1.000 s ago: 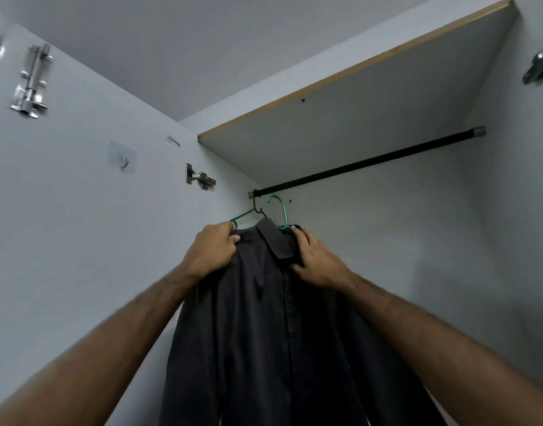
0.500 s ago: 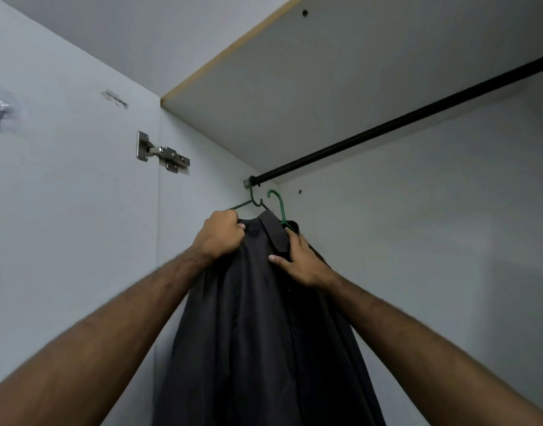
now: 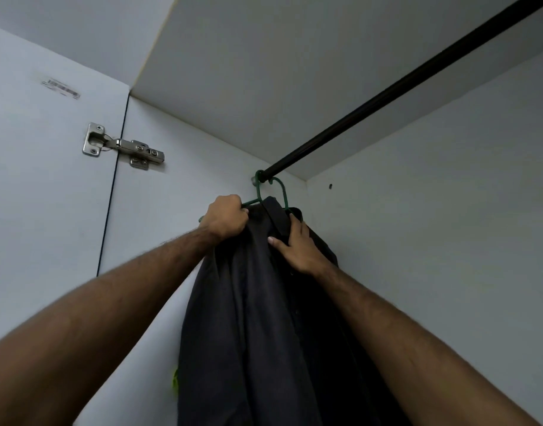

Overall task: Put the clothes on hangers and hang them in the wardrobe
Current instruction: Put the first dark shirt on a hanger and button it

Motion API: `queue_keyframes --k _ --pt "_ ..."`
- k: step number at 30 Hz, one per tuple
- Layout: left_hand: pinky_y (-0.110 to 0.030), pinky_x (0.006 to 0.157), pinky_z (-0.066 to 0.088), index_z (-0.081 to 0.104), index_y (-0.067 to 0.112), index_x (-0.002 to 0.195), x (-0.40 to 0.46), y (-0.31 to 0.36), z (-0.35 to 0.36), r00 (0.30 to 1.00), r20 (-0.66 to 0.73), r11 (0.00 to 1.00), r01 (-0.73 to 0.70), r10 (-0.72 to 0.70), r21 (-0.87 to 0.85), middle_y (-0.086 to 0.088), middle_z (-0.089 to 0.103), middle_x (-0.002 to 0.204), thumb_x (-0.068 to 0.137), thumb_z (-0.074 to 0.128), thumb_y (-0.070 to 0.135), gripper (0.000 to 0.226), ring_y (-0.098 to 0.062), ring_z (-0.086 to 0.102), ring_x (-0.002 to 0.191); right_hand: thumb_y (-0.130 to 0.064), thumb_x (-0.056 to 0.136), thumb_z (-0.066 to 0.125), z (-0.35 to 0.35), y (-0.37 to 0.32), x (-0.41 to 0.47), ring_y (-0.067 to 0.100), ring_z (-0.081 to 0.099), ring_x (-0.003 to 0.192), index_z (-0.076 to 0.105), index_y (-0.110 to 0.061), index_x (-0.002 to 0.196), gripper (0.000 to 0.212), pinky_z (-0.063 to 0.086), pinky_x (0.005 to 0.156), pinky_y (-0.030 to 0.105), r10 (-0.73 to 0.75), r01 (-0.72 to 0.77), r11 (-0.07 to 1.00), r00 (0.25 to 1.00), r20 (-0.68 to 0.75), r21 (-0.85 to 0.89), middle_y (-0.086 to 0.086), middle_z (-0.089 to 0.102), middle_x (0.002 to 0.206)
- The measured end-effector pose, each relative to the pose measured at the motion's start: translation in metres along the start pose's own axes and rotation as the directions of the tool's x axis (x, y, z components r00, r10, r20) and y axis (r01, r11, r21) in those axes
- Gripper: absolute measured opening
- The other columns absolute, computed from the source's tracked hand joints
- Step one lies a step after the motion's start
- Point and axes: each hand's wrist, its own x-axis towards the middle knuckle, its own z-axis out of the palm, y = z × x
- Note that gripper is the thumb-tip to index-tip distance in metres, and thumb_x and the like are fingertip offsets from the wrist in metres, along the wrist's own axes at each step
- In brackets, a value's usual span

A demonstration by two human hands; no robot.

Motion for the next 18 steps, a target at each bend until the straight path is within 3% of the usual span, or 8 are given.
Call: queue_keyframes --k 3,9,18 --pt "-0.040 0.089 0.046 0.060 0.000 0.112 0.008 0.007 0.006 0.999 -0.046 1.000 0.004 -0.002 0.030 -0.024 0.061 0.121 0.104 0.047 0.023 0.028 -0.039 0.058 0.110 -0.061 0.096 0.056 0.000 0.006 0.016 0.042 0.017 0.153 -0.001 -0.022 0.163 0.096 0.021 0.123 0.055 -0.022 0.023 0.999 0.999 -0.023 0.041 0.015 0.001 0.170" --pt "-0.036 0.080 0.040 0.060 0.001 0.110 0.010 0.013 0.018 0.993 -0.119 0.998 0.032 -0.027 0.048 -0.022 0.063 0.118 0.104 0.048 0.021 0.025 -0.037 0.059 0.108 -0.057 0.096 0.058 -0.001 0.011 0.040 0.043 0.017 0.152 0.003 -0.020 0.163 0.094 0.021 0.123 0.056 -0.062 0.064 0.996 0.997 -0.035 0.059 0.016 0.004 0.169" --pt "-0.035 0.078 0.040 0.059 0.001 0.111 0.014 0.024 0.010 0.985 -0.169 0.999 0.026 -0.020 0.038 -0.022 0.062 0.118 0.104 0.048 0.021 0.024 -0.036 0.059 0.107 -0.063 0.094 0.055 -0.010 0.012 0.049 0.036 0.012 0.155 0.005 -0.022 0.163 0.095 0.019 0.124 0.057 -0.131 0.136 0.983 0.990 -0.048 0.120 0.013 0.006 0.170"
